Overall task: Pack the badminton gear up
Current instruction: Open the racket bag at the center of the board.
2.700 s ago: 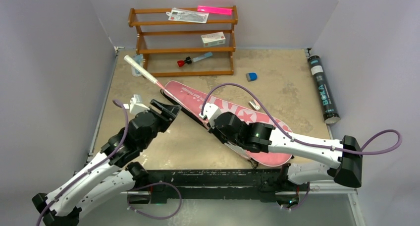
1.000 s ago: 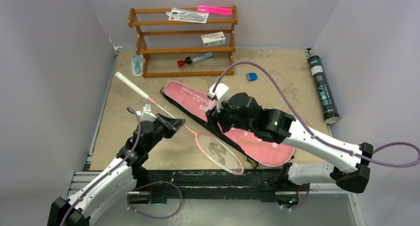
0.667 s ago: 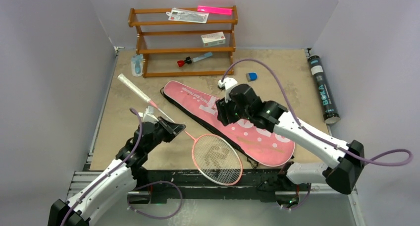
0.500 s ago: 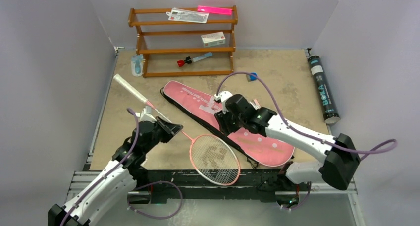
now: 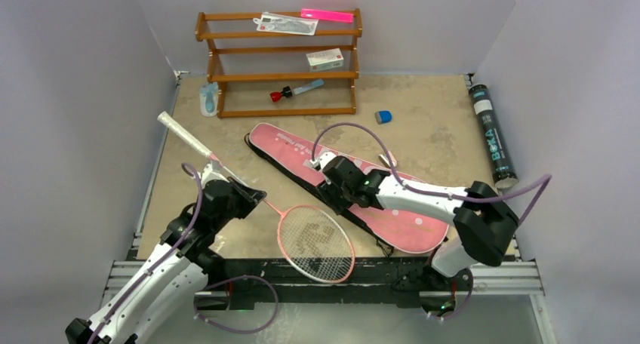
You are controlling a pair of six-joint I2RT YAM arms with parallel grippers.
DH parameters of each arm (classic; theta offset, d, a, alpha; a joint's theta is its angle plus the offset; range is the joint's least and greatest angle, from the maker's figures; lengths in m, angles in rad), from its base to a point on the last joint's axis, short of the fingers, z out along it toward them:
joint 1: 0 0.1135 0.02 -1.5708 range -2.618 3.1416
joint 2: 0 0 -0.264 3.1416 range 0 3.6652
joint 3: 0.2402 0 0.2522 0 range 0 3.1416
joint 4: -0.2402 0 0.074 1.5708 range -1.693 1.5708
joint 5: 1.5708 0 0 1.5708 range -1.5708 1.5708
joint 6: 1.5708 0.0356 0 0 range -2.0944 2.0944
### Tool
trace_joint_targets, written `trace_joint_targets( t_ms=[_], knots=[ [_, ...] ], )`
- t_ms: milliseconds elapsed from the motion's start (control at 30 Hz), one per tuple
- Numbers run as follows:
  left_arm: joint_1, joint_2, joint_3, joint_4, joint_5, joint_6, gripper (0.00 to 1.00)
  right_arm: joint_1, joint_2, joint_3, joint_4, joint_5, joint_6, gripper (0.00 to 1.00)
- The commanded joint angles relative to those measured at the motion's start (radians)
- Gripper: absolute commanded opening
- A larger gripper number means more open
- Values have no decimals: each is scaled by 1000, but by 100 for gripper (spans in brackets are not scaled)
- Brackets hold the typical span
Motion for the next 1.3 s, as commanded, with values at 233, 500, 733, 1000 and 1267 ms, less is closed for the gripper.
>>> trace_joint_targets(
  t_ms=[233, 500, 733, 1000, 1267],
  knots=[
    [6, -2, 44, -79, -80, 47, 0, 59, 134, 63, 0, 170, -8, 70],
    [5, 12, 30, 5, -15, 36, 0, 58, 60, 67, 2, 152, 18, 16],
    [6, 12, 5, 120, 53, -16, 0, 57, -81, 54, -9, 99, 17, 0],
    [6, -17, 45, 159, 58, -61, 0, 31, -169, 54, -22, 74, 35, 0],
    [70, 28, 122, 198, 98, -71, 0, -11, -209, 20, 1, 45, 68, 0]
  ],
)
